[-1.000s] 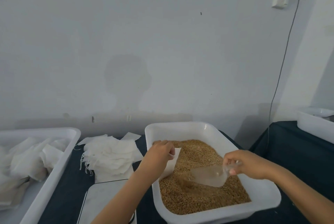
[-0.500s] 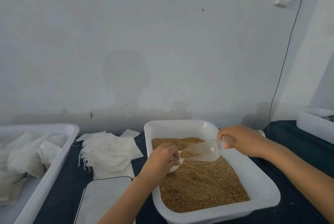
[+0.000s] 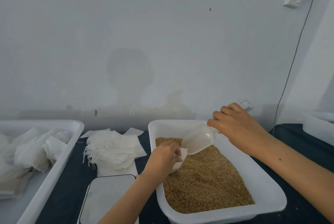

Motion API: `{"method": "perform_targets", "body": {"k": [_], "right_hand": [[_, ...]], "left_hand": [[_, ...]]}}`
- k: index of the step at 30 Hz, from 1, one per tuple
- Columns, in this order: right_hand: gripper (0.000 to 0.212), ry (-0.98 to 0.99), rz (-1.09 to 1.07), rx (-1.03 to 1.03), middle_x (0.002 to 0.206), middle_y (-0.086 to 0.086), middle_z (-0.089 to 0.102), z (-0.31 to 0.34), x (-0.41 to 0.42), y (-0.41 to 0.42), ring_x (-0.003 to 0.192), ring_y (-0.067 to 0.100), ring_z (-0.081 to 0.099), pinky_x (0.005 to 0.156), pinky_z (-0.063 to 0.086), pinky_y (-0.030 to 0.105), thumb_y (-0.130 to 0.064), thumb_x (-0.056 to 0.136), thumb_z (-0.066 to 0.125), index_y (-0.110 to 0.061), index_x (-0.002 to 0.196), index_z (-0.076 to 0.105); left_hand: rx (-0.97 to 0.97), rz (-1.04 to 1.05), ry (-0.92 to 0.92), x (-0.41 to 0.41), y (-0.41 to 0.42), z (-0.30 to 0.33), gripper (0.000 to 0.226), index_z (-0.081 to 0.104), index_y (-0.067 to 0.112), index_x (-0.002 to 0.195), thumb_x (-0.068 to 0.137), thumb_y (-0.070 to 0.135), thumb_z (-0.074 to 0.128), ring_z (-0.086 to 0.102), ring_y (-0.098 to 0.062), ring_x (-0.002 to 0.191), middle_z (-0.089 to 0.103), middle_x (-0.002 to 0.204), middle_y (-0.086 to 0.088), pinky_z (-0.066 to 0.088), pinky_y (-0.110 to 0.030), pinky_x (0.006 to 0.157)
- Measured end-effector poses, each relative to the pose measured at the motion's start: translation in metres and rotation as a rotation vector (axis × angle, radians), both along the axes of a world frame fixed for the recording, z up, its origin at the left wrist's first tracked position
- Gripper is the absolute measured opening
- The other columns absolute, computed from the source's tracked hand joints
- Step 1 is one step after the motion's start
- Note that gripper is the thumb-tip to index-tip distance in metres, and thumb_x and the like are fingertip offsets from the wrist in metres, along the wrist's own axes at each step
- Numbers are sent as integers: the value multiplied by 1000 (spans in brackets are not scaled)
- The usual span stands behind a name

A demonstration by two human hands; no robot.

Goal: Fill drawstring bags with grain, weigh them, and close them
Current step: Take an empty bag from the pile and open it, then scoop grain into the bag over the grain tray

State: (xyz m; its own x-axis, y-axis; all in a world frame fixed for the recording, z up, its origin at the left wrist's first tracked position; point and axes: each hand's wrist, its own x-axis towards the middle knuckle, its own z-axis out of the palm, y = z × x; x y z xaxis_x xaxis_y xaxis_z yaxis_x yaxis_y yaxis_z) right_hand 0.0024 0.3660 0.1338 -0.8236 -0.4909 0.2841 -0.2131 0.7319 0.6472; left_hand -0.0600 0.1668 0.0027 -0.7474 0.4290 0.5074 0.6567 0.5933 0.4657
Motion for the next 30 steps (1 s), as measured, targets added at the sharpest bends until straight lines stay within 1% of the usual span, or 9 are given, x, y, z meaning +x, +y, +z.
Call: {"method": "perform_targets", "body": {"k": [3,8,11,14,16,22,26,28,30], "right_hand": [[46,13,-96,-45,102,-9,52,-2,2,5,95,16,46,83,27,30,7,83,47,-26,114,49],[30,-133,-371,-442,96,-9,49,-40,3,13,82,9,46,67,36,22,-2,91,43,-18,116,44],[23,-322,-481,-590,78,-11,40,-81,-3,10,72,7,47,52,32,18,-2,93,38,-13,113,45],[14,-473,-521,-657,78,-9,44,-114,-12,5,74,7,51,56,37,17,-7,96,37,-16,91,46],[11,-499,-519,-706,81,-9,50,-129,-18,2,74,5,53,59,42,16,-12,97,41,-18,90,47],[29,-461,-499,-698,76,-13,44,-137,-24,-2,72,5,47,53,29,15,-19,98,36,-29,71,34],[14,-388,-540,-616,92,-8,52,-130,-16,-12,83,10,53,64,39,23,-22,96,38,-23,92,51],[12,-189,-421,-691,103,-4,53,-120,-10,-31,89,13,54,69,40,26,-24,96,43,-20,104,51],[16,-39,-120,-953,106,-4,54,-108,0,-63,91,13,56,72,42,20,-19,95,46,-16,109,54]], "left_hand": [[69,31,-82,0,1,3,8,53,14,89,91,18,59,49,-10,82,54,91,6,35,-18,68],[419,22,-331,-2,-4,14,16,46,21,80,93,17,55,39,-2,62,46,73,6,31,-16,57],[584,-9,-334,0,-11,27,21,44,19,76,93,12,54,35,-4,59,41,69,6,31,-12,53],[690,11,-311,4,-25,39,21,45,20,75,93,12,54,39,-7,63,44,71,7,33,-8,51],[740,27,-283,8,-40,44,19,46,18,76,93,14,54,42,-3,61,46,71,7,34,-7,50],[736,125,-204,20,-93,43,21,45,14,75,92,13,57,38,1,54,41,64,10,33,-14,53],[767,189,-262,34,-127,20,17,48,15,77,92,14,56,44,-1,63,47,69,13,36,-21,61],[744,213,-297,42,-142,2,16,49,14,78,92,14,57,42,0,58,47,66,14,34,-21,57],[745,247,-340,46,-152,-14,17,49,14,77,92,13,57,41,-4,59,45,67,11,33,-22,57]]}}
